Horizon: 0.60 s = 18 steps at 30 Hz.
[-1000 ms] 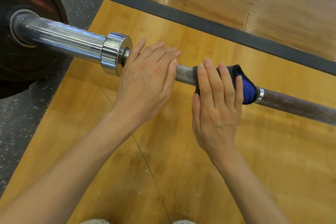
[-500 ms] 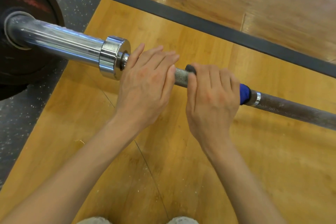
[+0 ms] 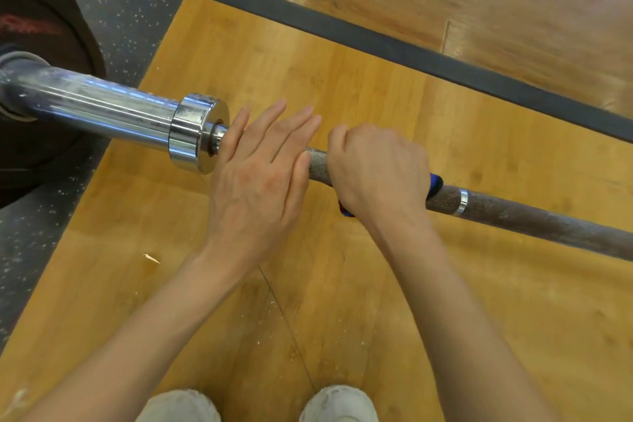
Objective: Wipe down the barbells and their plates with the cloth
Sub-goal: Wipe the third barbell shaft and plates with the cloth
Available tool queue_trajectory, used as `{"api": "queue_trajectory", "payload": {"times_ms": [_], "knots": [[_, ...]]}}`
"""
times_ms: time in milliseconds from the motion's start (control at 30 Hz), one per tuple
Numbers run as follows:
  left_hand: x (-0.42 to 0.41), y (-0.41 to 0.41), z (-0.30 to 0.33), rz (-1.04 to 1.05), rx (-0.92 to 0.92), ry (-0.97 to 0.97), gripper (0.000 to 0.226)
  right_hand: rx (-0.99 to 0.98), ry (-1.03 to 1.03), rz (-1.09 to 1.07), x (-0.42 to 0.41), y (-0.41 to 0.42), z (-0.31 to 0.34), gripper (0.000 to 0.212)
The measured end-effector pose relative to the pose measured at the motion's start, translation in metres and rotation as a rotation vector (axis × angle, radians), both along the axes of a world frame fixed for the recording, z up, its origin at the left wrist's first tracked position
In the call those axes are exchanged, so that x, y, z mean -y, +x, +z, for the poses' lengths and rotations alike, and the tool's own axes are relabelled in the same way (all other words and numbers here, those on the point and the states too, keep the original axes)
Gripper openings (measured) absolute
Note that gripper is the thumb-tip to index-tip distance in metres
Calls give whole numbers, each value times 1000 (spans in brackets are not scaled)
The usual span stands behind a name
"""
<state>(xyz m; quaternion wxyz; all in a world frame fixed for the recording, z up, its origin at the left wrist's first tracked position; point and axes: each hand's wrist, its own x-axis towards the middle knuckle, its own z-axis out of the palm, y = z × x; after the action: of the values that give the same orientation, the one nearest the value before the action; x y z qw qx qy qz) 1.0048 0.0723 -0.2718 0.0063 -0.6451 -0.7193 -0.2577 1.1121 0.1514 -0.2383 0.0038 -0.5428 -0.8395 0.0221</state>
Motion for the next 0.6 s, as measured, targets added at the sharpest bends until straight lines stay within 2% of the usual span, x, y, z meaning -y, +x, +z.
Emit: {"api": "queue_trajectory", "payload": {"times_ms": [67,133,200,267,333,367,400,433,533,600], "knots": [[5,1,0,6,2,4,48,-49,66,8,11,5,-5,40],[10,2,0,11,3,0,48,-268,213,-54,42,13,-17,49],[15,4,0,8,7,-9,48,-372,326,-33,60,19,-29,46],[21,5,0,10,22,-13,49,-296,276,-54,41,12,-16,49],[26,6,0,14,29,-12,50,-52,-10,-45,21,0,5,52],[29,7,0,14,23,-11,50,3,-112,-18,19,2,4,52],[32,8,0,14,17,-14,50,-12,-111,20,25,5,1,50],[35,9,0,13,13,-16,49,-39,-23,43,35,10,-1,49],[43,11,-2,20,9,-9,49,-310,234,17,79,24,-17,44],[49,13,-3,25,3,-9,49,-305,251,6,76,22,-21,42]]}}
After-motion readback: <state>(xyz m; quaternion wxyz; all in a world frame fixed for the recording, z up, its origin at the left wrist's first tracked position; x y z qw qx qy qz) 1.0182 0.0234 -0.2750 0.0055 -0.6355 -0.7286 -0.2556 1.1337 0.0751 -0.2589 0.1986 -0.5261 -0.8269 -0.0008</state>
